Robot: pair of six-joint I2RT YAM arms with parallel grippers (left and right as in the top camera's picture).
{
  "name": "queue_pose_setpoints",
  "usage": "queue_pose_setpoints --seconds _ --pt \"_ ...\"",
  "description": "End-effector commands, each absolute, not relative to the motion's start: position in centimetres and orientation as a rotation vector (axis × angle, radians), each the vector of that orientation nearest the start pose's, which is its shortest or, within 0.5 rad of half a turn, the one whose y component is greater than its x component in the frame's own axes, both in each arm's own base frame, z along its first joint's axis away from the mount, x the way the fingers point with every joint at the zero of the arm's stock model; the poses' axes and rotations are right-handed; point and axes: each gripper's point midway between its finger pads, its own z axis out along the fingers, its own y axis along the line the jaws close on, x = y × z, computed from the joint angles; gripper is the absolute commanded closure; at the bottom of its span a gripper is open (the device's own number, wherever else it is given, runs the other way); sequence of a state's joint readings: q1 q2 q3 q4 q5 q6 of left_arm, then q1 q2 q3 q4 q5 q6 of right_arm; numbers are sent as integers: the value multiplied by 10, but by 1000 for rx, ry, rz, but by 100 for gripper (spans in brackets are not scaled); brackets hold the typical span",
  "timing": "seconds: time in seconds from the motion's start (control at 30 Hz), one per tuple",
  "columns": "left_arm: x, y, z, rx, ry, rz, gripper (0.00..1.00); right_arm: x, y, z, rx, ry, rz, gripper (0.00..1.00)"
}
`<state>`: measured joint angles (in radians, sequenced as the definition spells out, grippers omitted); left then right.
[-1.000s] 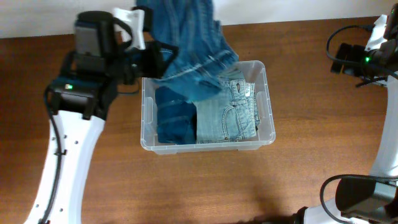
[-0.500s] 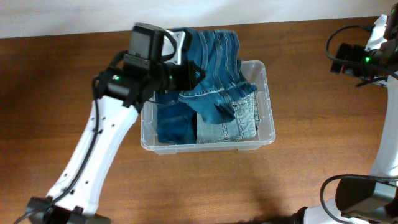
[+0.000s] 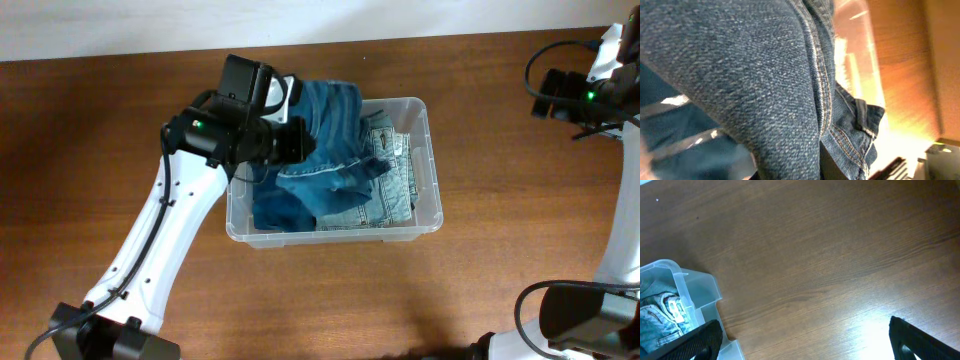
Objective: Pack container
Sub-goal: 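Lower the dark blue jeans into the bin's left side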
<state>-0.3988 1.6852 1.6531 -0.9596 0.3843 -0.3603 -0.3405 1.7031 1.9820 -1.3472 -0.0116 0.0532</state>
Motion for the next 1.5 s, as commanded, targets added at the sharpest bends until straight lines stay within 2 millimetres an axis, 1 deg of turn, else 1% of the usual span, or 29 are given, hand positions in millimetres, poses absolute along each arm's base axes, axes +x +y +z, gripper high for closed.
queue_pose_setpoints --seconds 0.0,0.23,0.37,0.4,0.43,0.47,0.5,0.53,0.6,0.63,0.7,0.73,0.93,1.0,1.03,1.07,1.1,1.17,1.23,1.37,1.47 --pt "363 -213 222 201 2683 -675 99 371 -131 286 523 2585 -88 1" --pt "357 -175 202 121 2773 -378 99 371 -131 286 523 2585 -88 2" --pt "353 -167 190 112 2805 -323 99 371 -131 286 523 2585 -88 1" --pt "351 -166 186 110 2816 -312 98 371 -131 286 523 2585 -88 2" --pt "350 -164 183 108 2823 -295 85 371 -131 286 523 2585 -88 2" --pt "348 -159 177 121 2835 -259 60 371 -131 286 523 2585 -88 1" --pt "347 -158 173 142 2841 -243 52 371 -131 286 523 2585 -88 1" --pt "346 -157 171 169 2844 -234 47 371 -131 286 523 2585 -88 2" --pt "346 -153 169 209 2840 -194 41 371 -131 286 523 2585 -88 2" --pt "348 -150 170 208 2834 -168 40 371 -131 286 523 2585 -88 2" --pt "353 -144 176 196 2808 -119 39 371 -131 286 523 2585 -88 1" --pt "356 -142 183 190 2789 -101 38 371 -131 286 523 2585 -88 2" --pt "378 -138 243 150 2632 -70 36 371 -131 286 523 2585 -88 1" --pt "381 -139 255 146 2602 -79 37 371 -131 286 523 2585 -88 1" --pt "382 -142 256 151 2594 -88 40 371 -131 286 523 2585 -88 2" --pt "382 -145 256 159 2591 -92 47 371 -131 286 523 2585 -88 1" --pt "382 -148 256 169 2588 -95 58 371 -131 286 523 2585 -88 1" --pt "383 -155 254 187 2583 -102 86 371 -131 286 523 2585 -88 2" --pt "388 -165 252 204 2569 -113 99 371 -131 286 523 2585 -88 1" --pt "405 -183 245 224 2530 -139 99 371 -131 286 523 2585 -88 2" --pt "419 -196 233 236 2515 -150 99 371 -131 286 523 2585 -88 1"
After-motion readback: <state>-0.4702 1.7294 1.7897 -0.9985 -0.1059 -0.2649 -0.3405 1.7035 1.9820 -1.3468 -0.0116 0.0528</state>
